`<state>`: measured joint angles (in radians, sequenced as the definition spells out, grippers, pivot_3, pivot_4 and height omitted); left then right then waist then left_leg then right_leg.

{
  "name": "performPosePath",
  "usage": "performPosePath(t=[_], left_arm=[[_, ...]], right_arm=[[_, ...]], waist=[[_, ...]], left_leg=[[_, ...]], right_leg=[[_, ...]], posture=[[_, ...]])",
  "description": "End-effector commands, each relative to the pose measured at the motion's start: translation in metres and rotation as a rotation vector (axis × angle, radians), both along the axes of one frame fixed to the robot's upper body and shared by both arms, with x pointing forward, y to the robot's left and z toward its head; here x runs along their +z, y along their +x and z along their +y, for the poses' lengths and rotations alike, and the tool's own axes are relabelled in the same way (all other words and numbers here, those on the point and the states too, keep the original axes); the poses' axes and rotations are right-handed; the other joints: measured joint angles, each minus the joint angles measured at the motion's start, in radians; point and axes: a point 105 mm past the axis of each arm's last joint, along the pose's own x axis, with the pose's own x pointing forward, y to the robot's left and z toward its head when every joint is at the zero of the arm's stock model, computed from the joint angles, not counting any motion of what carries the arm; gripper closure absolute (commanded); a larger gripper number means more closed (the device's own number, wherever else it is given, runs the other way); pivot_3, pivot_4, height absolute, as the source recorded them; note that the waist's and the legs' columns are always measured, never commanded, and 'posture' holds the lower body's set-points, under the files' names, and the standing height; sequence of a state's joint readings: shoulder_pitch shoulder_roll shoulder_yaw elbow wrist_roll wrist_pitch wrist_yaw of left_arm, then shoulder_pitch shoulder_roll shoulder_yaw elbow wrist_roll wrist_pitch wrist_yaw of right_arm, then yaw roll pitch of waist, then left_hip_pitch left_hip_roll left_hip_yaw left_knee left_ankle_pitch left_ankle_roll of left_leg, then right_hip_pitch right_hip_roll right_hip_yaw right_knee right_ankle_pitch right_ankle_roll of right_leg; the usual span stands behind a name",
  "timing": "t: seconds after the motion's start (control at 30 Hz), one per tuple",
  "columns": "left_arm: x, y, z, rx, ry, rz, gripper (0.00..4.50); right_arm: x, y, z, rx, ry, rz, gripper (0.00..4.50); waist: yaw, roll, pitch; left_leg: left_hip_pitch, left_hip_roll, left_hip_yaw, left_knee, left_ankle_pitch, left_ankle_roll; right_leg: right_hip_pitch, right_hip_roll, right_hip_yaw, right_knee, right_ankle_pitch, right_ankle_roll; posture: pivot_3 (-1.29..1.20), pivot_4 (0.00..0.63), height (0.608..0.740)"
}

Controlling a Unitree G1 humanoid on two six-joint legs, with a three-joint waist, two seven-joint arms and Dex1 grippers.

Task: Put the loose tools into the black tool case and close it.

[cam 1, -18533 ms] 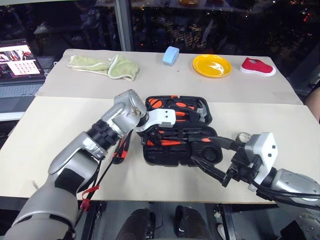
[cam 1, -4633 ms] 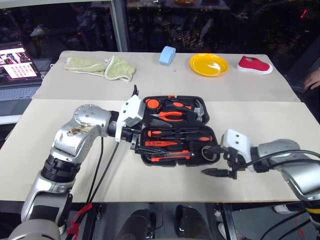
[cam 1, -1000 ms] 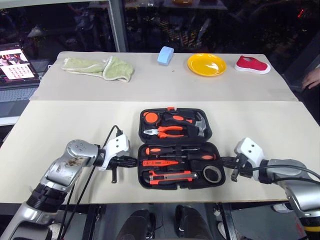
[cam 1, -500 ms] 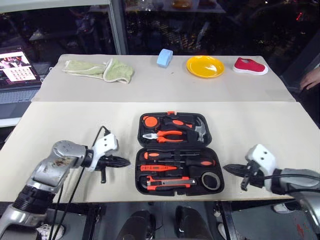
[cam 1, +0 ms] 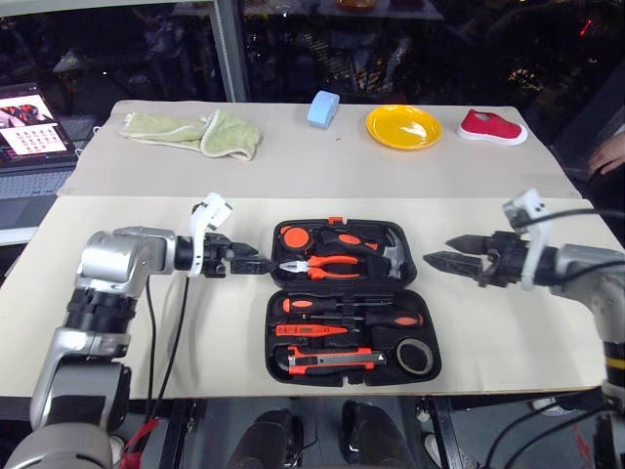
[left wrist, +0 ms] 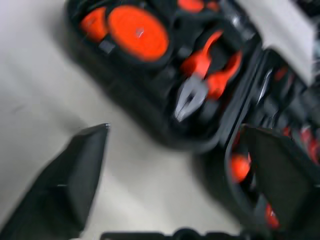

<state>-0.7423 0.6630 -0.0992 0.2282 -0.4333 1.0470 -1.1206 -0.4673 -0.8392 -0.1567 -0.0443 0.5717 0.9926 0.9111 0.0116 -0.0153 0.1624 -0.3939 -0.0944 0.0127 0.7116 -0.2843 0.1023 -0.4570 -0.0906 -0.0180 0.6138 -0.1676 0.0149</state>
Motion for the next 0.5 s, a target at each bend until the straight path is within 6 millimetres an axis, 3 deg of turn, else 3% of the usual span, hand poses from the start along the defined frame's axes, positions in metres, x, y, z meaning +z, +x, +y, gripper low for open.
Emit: performPosePath(t=[0.03, 0.37, 0.43, 0.5], left_arm=[[-0.006, 0.004, -0.004, -0.014, 0.062, -0.018, 0.0], [-0.008, 0.012, -0.013, 0.019, -0.023, 0.077, 0.0], [-0.009, 0.015, -0.016, 0.023, -0.027, 0.084, 0.0], [-0.01, 0.018, -0.016, 0.037, -0.019, 0.07, 0.52]], right_arm=[[-0.009, 0.006, 0.005, 0.018, -0.034, 0.057, 0.05], [-0.019, 0.021, 0.016, 0.034, -0.018, 0.123, 0.05], [-0.019, 0.024, 0.017, 0.038, -0.014, 0.122, 0.56], [-0.021, 0.024, 0.018, 0.051, -0.016, 0.123, 1.1]], waist=[[-0.001, 0.0, 0.0], [0.0, 0.0, 0.0], [0.0, 0.0, 0.0], [0.001, 0.0, 0.0]], left_leg=[[0.0, 0.0, 0.0, -0.001, 0.0, -0.001], [-0.004, 0.0, 0.0, 0.001, -0.002, -0.008], [-0.004, 0.0, 0.0, 0.002, -0.002, -0.008], [-0.004, 0.0, -0.001, 0.002, -0.002, -0.008]], right_leg=[[-0.001, 0.0, 0.0, 0.0, 0.0, 0.0], [-0.002, 0.0, -0.001, -0.001, 0.0, 0.0], [-0.002, -0.001, -0.001, 0.0, 0.0, 0.0], [-0.002, -0.001, -0.001, 0.0, 0.001, -0.001]], posture=[[0.0, 0.15, 0.732], [0.0, 0.15, 0.732], [0.0, 0.15, 0.732], [0.0, 0.15, 0.732]])
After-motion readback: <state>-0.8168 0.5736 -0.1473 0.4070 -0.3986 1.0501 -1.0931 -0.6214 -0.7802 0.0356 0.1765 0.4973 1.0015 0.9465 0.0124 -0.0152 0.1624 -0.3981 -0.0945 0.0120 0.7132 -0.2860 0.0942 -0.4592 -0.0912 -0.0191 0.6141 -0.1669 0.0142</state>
